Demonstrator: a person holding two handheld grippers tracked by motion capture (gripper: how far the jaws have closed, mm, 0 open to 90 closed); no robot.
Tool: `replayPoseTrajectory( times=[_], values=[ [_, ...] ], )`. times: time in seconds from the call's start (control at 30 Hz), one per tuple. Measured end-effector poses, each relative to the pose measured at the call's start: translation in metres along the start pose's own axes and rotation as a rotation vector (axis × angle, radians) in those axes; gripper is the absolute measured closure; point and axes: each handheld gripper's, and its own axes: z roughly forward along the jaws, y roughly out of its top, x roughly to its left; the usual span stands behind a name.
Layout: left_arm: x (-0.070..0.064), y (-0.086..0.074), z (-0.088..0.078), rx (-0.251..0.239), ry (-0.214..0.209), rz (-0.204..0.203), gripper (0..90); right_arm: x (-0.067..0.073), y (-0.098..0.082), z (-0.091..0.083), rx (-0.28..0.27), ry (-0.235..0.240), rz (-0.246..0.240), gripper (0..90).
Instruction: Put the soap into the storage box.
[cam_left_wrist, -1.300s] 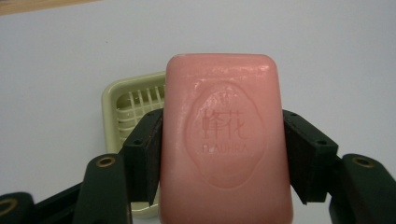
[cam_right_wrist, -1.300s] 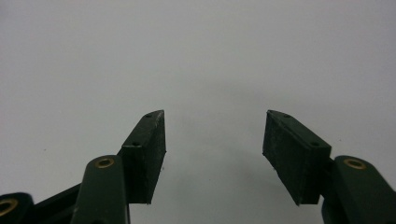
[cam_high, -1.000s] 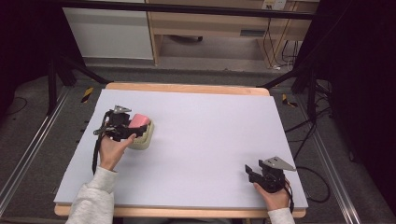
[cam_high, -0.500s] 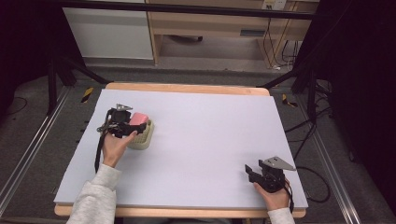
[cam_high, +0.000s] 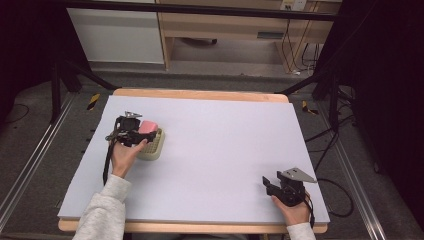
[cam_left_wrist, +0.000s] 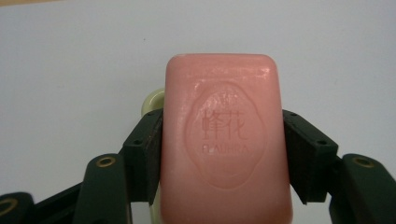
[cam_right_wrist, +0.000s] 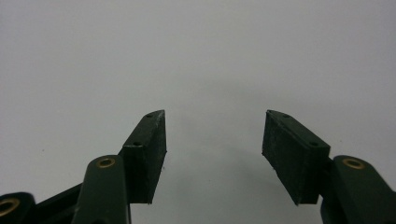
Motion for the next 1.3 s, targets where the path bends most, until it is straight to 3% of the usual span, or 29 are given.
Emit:
replayPoseTrajectory(
  times=[1.3],
  values=[
    [-0.002, -0.015, 0.022, 0.07, 0.028, 0.001, 37.2, 0.001, 0.0, 0.0, 0.001, -0.001, -0.007, 40.0]
  ],
)
